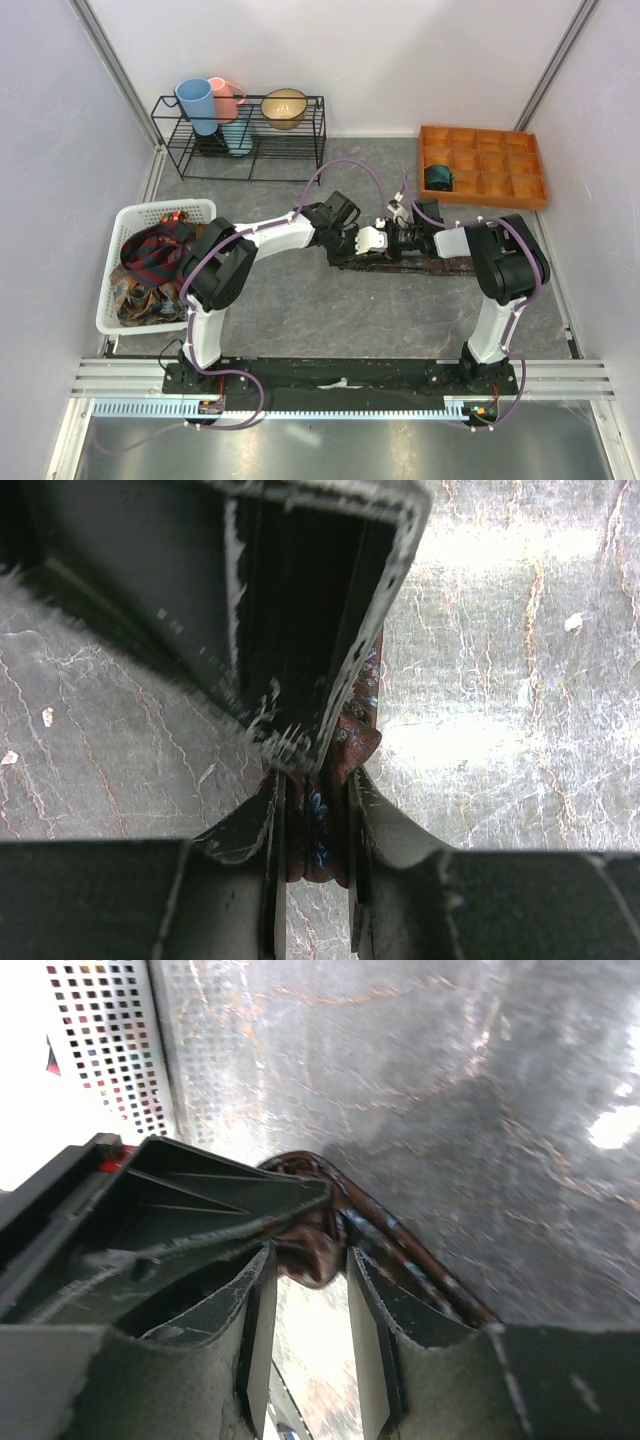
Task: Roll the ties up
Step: Roll the tie at the center of the board.
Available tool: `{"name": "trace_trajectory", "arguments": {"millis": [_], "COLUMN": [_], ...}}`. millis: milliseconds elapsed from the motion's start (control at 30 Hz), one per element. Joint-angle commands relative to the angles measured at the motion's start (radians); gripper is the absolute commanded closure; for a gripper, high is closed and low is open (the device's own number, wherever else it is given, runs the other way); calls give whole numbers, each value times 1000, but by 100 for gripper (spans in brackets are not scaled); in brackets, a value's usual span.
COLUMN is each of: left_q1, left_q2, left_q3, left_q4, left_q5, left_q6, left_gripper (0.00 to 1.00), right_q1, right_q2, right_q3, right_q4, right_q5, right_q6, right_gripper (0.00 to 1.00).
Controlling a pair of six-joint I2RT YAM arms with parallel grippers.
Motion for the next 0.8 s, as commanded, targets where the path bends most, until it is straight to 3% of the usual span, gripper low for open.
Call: {"name": "trace_trajectory", "arguments": {"millis": [0, 467, 533, 600, 667, 767], "left_q1": [7, 12, 12, 12, 13, 31], "left_q2": [10, 21, 20, 21, 20, 9], "left_q3": [-15, 1, 1, 4, 5, 7], "left_q4": [-32, -46, -49, -57, -63, -69], "left_q5": [-44, -39, -38, -35, -30, -3], "left_q6": [4, -4, -2, 0, 1, -8], "left_gripper": [96, 96, 96, 96, 89, 74], "right_q1": [19, 27, 27, 27, 25, 28], "right_q2": [-14, 41, 44, 52, 70, 92], "right_q3": [31, 37, 37, 45, 65, 85], "right_q4": [78, -51, -44, -34, -74, -164], "right_q5": [-15, -21, -18, -6, 7, 45], "right_q6": [38, -103, -105, -106, -129, -186], "right_gripper": [60, 63, 67, 82, 100, 100]}}
